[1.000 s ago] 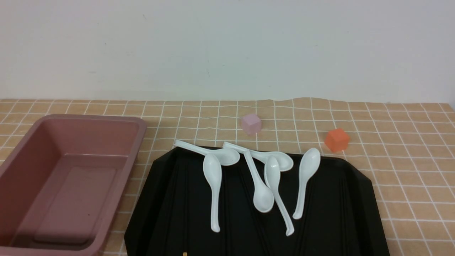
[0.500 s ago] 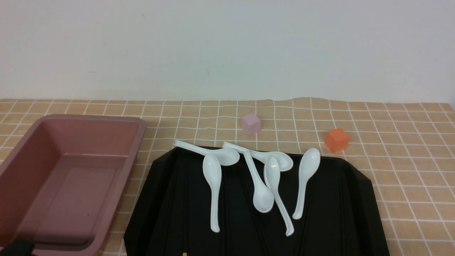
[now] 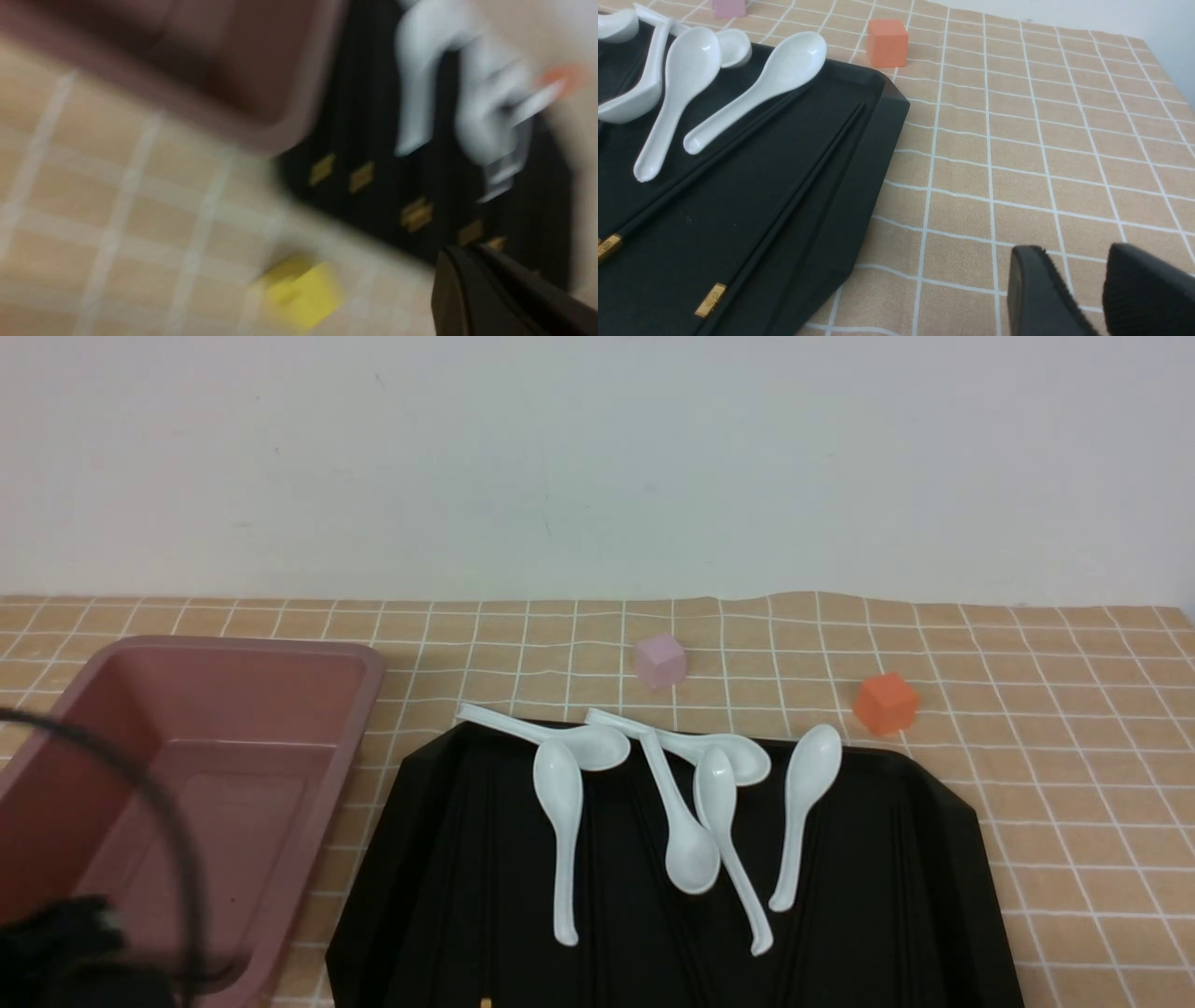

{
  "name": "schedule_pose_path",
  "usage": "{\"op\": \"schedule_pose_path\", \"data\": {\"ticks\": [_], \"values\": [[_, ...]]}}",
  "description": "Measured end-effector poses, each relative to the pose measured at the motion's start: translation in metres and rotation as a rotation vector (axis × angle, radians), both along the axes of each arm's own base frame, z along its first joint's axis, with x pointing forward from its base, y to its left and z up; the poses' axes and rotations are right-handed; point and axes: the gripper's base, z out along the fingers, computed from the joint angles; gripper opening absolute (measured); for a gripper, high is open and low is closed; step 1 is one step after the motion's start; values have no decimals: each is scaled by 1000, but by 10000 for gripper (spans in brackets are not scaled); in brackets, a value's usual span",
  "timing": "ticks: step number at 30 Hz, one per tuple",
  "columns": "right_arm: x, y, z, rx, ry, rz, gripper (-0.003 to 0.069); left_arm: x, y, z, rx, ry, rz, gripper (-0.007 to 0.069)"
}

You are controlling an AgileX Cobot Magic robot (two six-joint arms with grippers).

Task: On brown tablecloth take chopsticks from black tray and put them in box.
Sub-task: 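Reach over to the black tray and grasp a pair of chopsticks with the left gripper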

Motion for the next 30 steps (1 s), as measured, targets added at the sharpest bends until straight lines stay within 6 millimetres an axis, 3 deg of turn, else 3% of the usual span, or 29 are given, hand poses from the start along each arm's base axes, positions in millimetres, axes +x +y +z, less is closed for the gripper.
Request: {"op": "schedule_pose_path", "data": {"ticks": [4,8,15,21,25,30], "values": [[0,0,0,0,0,0,240,47,1,-2,139,253,-141,-13],[0,0,0,0,0,0,240,84,-13,-2,141,326,-244,-13],[0,0,0,0,0,0,240,95,-92,-5,154,286,-418,-13],[0,0,0,0,0,0,240,120,-123,-24,269,371,-387,-6],[0,0,0,0,0,0,240,140,-131,-44,321,416,-343,60],[0,0,0,0,0,0,240,164,-142,-68,360,443,-323,262]]}}
